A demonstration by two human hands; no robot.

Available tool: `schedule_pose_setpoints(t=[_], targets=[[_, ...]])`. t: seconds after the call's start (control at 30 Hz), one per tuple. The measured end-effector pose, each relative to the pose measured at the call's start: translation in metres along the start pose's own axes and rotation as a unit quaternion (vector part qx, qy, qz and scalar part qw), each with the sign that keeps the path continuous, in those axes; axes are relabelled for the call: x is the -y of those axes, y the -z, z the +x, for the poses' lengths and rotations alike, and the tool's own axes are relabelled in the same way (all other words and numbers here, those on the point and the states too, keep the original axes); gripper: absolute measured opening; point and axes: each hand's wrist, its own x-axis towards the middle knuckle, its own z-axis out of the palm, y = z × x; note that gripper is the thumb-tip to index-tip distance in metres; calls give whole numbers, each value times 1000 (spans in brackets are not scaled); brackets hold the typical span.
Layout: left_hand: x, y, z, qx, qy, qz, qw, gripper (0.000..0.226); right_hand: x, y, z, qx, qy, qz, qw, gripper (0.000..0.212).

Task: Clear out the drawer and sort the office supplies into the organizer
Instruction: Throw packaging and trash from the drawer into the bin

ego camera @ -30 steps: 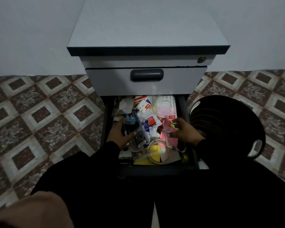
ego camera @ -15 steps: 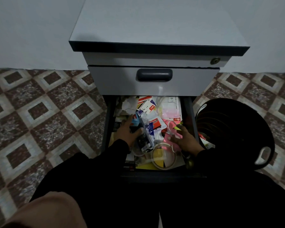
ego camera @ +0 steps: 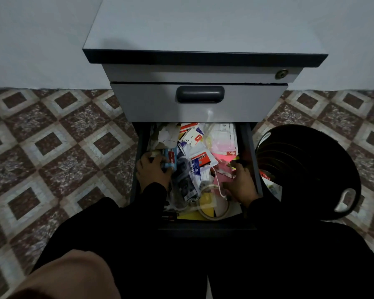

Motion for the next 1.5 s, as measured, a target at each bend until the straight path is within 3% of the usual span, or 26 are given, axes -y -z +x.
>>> schedule_pose_setpoints(t=[0.13,0.23,0.37,0.5,0.67,0.93,1.07,1.17,1.3,1.5], targets=[[1,-4,-1,24,-2,-126,992,16,-5,-3,3,6,-35,-32,999,75],[-3,1,-1,11,58,-149,987,18,-6,-1,2,36,-60,40,997,78],[-1,2,4,17,106,-174,979,49,-1,1,0,24,-66,79,994,67],[-3,-2,1,59,94,-111,988,41,-3,6,3,-19,-73,63,995,52],[2,-4,3,80,116,-137,980,44,2,15,3,-39,-73,201,976,16],[4,-3,1,130,115,-236,956,49,7,22,3,-53,-106,383,916,19],[4,-3,3,136,118,-241,954,45,9,29,1,-66,-80,403,909,17],[3,-2,2,144,114,-260,948,43,15,30,-3,-27,-60,392,917,13],[2,0,0,149,121,-294,936,43,18,17,-12,76,-59,395,914,24],[2,0,-6,143,115,-329,926,42,15,-4,-18,117,-77,375,917,18]])
